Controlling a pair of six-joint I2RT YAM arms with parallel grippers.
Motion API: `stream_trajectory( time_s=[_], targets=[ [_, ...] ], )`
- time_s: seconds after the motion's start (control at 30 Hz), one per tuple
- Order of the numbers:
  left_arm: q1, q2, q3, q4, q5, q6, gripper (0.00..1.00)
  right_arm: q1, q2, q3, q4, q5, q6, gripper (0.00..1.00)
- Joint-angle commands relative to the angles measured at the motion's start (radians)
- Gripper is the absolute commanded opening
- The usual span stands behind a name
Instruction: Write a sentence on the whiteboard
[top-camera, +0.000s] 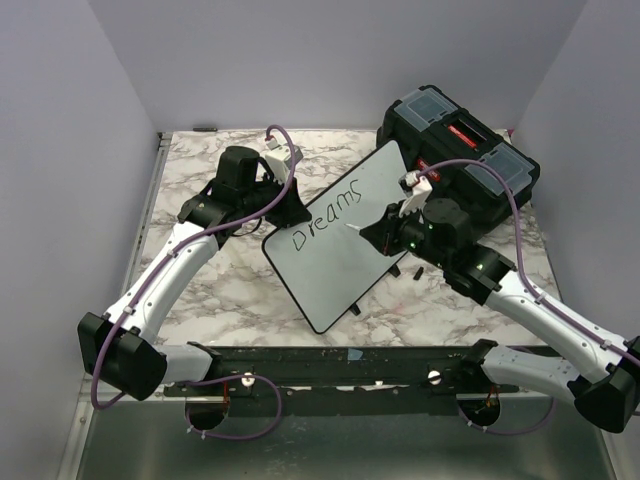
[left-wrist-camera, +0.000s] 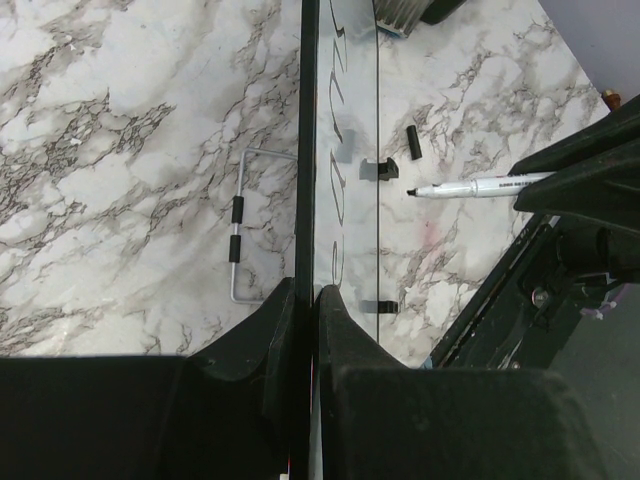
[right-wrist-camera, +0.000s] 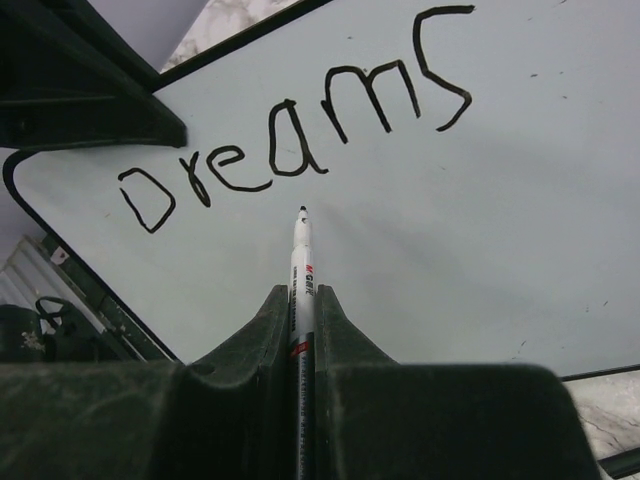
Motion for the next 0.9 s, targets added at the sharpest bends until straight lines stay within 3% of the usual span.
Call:
stream_trajectory(
  time_s=[0.0, 0.53, 0.87],
  targets=[
    [-0.031, 0.038, -0.024, -0.105, -0.058, 0.065, 0.0, 0.032, -0.013, -0.016, -0.032, -0.036, 0.015, 0.01],
    [-0.035, 0.044, -0.024, -0.11, -0.067, 0.065, 0.0, 0.269, 0.001, -0.01, -0.009, 0.117, -0.031, 0.01],
    [-0.036, 0.051, -0.022, -0.112, -0.076, 0.066, 0.0, 0.337, 0.054, -0.005, 0.026, 0.136, -0.037, 0.01]
  ],
)
